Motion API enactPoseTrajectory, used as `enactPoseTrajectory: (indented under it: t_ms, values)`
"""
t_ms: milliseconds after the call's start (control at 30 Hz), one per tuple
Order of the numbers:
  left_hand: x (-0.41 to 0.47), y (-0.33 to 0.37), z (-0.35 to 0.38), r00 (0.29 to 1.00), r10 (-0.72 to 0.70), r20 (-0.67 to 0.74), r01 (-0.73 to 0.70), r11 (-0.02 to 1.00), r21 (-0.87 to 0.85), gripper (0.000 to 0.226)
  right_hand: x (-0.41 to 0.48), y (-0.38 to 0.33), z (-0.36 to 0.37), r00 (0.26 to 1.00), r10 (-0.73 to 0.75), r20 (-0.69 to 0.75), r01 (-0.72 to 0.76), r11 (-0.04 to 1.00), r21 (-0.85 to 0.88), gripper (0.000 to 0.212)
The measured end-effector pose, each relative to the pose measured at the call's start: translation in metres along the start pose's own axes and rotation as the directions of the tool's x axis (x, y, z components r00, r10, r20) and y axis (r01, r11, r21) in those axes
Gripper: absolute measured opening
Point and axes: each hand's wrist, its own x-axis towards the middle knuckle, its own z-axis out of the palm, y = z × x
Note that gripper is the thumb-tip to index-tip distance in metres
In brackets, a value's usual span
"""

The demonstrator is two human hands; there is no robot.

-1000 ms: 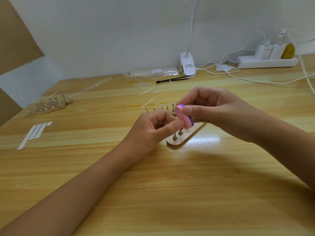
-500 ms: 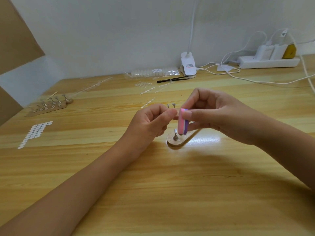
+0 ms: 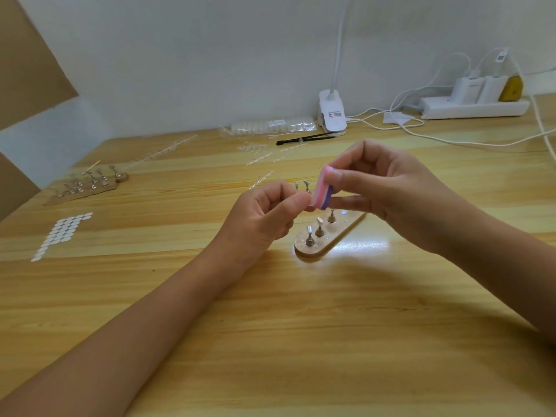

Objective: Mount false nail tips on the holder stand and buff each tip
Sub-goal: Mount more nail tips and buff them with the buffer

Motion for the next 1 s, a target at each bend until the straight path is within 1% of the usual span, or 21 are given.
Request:
enactPoseTrajectory:
  t_ms: [33,67,100,167,200,233,300,367,400,433,467,533,567,600,667,733,767,833,900,933,1000]
  values:
    - [0.000,0.000,0.001,1.000,0.007,0.006,-0.007,1.000,0.013,0.046,0.001,-0.001,-0.003,1.000,0.007,-0.006,-0.007,1.000,0.016,0.028]
    - [0.000,0.001,0.001,1.000,0.008,0.007,-0.008,1.000,0.026,0.050,0.001,-0.002,-0.005,0.999,0.029,0.027,-0.029,0.999,0.017,0.028]
    - [0.000,0.001,0.002,1.000,0.004,0.004,-0.004,0.999,0.034,0.050,0.000,-0.003,-0.007,0.993,0.061,0.098,-0.061,0.998,-0.004,0.028]
    - [0.001,0.000,0.002,1.000,-0.015,-0.006,0.015,1.000,0.025,0.035,-0.003,-0.003,-0.007,0.967,0.106,0.231,-0.092,0.993,-0.070,0.029]
    - [0.001,0.001,0.002,1.000,-0.025,-0.012,0.025,1.000,0.009,0.029,-0.003,-0.001,-0.005,0.968,0.088,0.235,-0.072,0.994,-0.077,0.030]
    - [0.000,0.001,0.002,0.999,-0.028,-0.017,0.028,1.000,-0.003,0.025,-0.003,0.001,-0.003,0.979,0.053,0.198,-0.041,0.997,-0.062,0.030]
    - [-0.001,0.002,0.001,1.000,-0.022,-0.012,0.022,1.000,0.002,0.023,0.000,0.003,-0.002,0.998,-0.010,0.057,0.010,1.000,0.000,0.025]
    - [-0.002,0.003,0.002,1.000,-0.017,0.013,0.016,0.999,0.038,0.023,0.004,0.003,-0.007,0.998,-0.009,-0.056,0.011,0.999,0.040,0.024]
    - [-0.002,0.004,0.004,1.000,-0.019,0.015,0.018,0.998,0.053,0.026,0.004,0.001,-0.011,0.999,0.008,-0.052,-0.006,0.999,0.038,0.023]
    - [-0.002,0.004,0.004,1.000,-0.019,0.007,0.018,0.998,0.058,0.032,0.004,-0.001,-0.014,0.999,0.035,0.006,-0.035,0.999,0.026,0.022]
    - [-0.001,0.004,0.004,1.000,-0.016,-0.006,0.017,0.999,0.052,0.036,0.003,-0.003,-0.016,0.993,0.068,0.102,-0.068,0.998,0.003,0.022]
    - [-0.001,0.004,0.003,1.000,-0.005,-0.023,0.006,0.999,0.033,0.033,0.000,-0.001,-0.013,0.963,0.092,0.254,-0.083,0.996,-0.045,0.027]
    - [-0.001,0.003,0.003,1.000,-0.003,-0.021,0.003,0.999,0.033,0.031,-0.001,0.001,-0.010,0.965,0.063,0.254,-0.053,0.998,-0.045,0.029]
    - [-0.002,0.004,0.004,1.000,-0.006,-0.016,0.006,0.999,0.037,0.029,-0.001,0.002,-0.007,0.978,0.022,0.209,-0.016,0.999,-0.032,0.029]
    - [-0.002,0.004,0.005,1.000,-0.021,-0.003,0.021,0.999,0.045,0.029,0.002,0.004,-0.005,0.997,-0.045,0.059,0.045,0.999,0.009,0.024]
    - [-0.002,0.004,0.006,0.999,-0.031,0.010,0.030,0.999,0.045,0.028,0.004,0.002,-0.009,0.998,-0.048,-0.034,0.049,0.998,0.026,0.021]
    - [-0.001,0.004,0.005,0.999,-0.035,0.011,0.034,0.998,0.050,0.033,0.003,0.000,-0.012,0.999,-0.028,-0.028,0.028,0.999,0.015,0.022]
    - [0.000,0.003,0.005,0.999,-0.040,0.000,0.040,0.998,0.050,0.042,0.002,-0.002,-0.014,0.995,0.033,0.090,-0.031,0.999,-0.029,0.026]
    - [0.000,0.002,0.003,0.999,-0.046,-0.013,0.046,0.999,0.023,0.036,-0.001,0.001,-0.009,0.982,0.042,0.185,-0.031,0.998,-0.061,0.028]
    - [0.000,0.002,0.003,0.999,-0.050,-0.019,0.050,0.999,0.006,0.029,-0.002,0.003,-0.005,0.986,0.015,0.168,-0.006,0.999,-0.054,0.029]
    - [0.001,0.002,0.002,0.998,-0.049,-0.032,0.049,0.999,-0.010,0.022,-0.001,0.005,0.000,0.997,-0.056,0.052,0.057,0.998,-0.010,0.027]
